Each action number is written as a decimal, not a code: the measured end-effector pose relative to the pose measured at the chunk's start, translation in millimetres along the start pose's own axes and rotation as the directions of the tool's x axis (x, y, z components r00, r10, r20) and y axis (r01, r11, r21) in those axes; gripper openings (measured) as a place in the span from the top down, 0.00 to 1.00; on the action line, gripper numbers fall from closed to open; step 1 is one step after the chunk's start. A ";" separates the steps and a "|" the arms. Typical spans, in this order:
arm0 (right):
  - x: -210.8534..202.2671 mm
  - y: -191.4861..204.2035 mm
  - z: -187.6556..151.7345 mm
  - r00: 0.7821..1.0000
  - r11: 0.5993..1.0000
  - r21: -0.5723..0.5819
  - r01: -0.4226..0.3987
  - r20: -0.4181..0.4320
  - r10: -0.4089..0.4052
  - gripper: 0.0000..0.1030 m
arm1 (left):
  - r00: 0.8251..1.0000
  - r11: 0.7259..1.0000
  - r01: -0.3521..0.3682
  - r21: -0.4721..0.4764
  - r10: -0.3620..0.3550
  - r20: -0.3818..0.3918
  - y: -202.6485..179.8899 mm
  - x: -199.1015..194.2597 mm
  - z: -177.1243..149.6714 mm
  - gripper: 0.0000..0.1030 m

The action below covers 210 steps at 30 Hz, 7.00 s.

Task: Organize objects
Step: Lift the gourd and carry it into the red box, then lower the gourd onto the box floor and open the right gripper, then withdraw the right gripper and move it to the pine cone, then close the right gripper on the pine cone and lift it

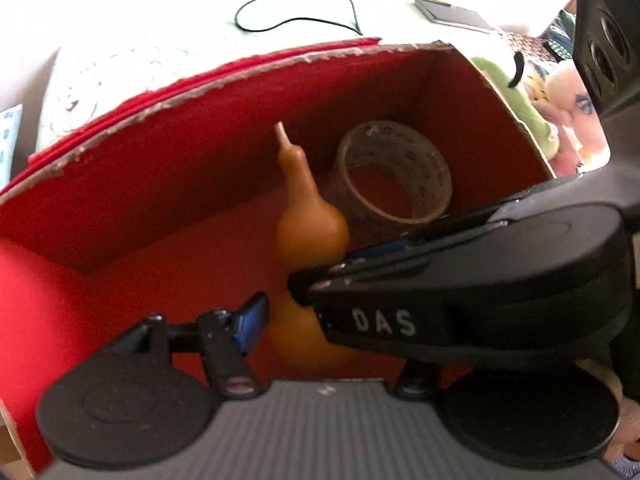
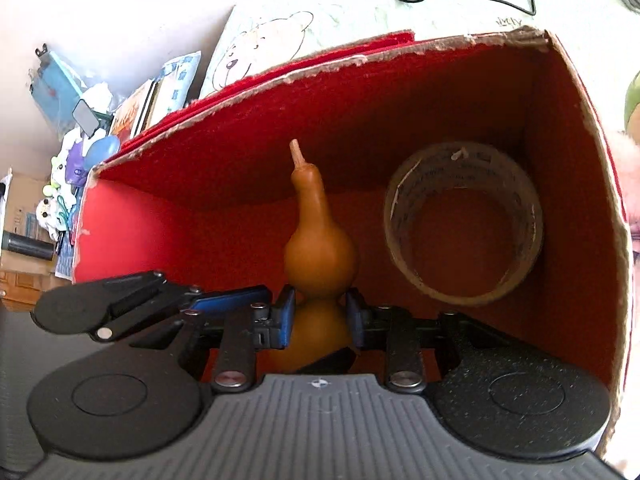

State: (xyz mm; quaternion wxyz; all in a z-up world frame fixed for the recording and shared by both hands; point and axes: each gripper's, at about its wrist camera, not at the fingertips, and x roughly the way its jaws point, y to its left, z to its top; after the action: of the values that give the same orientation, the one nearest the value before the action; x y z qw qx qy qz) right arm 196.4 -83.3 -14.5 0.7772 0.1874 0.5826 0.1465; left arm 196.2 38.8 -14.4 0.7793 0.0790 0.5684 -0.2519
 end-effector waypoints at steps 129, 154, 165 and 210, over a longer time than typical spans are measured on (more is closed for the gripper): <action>-108.6 -37.6 -135.7 0.947 0.958 -0.261 -0.116 0.262 0.186 0.72 | 0.839 0.807 -0.494 -0.323 0.540 0.065 -102.0 -94.3 -113.0 0.31; -58.4 -66.8 -144.0 0.964 0.963 -0.050 -0.266 0.008 0.267 0.58 | 0.949 0.937 -0.249 -0.244 0.287 0.132 -102.1 -76.9 -167.9 0.36; -40.7 -70.4 -141.5 0.953 0.954 0.048 -0.295 -0.058 0.298 0.51 | 0.979 0.983 -0.102 -0.156 0.127 0.161 -116.8 -57.4 -169.8 0.37; -109.2 -122.6 -145.7 0.945 0.930 0.170 -0.327 0.057 0.322 0.59 | 0.995 0.998 0.055 -0.037 -0.051 0.089 -137.4 -11.4 -132.1 0.56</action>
State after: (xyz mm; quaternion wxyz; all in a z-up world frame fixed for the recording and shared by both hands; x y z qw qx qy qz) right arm 27.2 -223.1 -14.8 0.7306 0.3515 0.5434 0.2179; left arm 15.6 -21.9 -26.6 0.7981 0.0375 0.5401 -0.2645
